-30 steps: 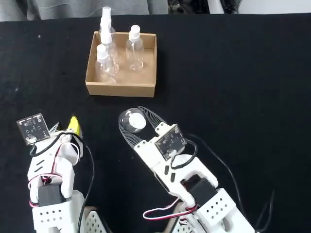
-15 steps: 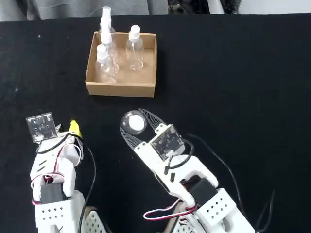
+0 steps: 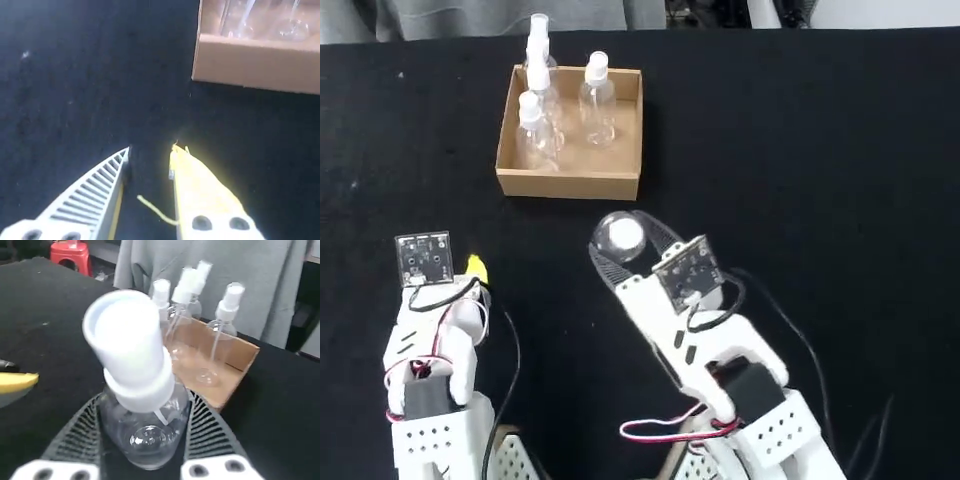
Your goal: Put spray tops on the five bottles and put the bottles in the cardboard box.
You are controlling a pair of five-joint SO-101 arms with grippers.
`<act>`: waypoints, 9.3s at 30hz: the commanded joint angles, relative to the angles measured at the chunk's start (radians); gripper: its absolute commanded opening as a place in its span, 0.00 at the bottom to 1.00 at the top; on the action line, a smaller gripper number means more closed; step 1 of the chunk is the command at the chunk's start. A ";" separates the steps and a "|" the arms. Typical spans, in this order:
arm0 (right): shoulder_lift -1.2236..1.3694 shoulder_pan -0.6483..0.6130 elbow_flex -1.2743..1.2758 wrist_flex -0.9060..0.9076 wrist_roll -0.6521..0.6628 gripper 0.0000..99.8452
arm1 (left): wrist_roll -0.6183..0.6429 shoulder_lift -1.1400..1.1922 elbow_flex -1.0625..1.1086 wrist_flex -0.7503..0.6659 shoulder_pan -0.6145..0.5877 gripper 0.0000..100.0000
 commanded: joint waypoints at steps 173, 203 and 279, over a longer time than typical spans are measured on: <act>1.712 0.172 -1.070 -0.324 -0.114 0.42 | -0.014 -0.006 0.022 0.259 -0.008 0.12; 1.382 0.172 -0.779 -0.292 -0.110 0.42 | -0.014 -0.006 0.022 0.259 -0.008 0.12; 0.297 0.416 -0.684 0.465 -0.002 0.02 | -0.014 -0.006 0.022 0.259 -0.008 0.12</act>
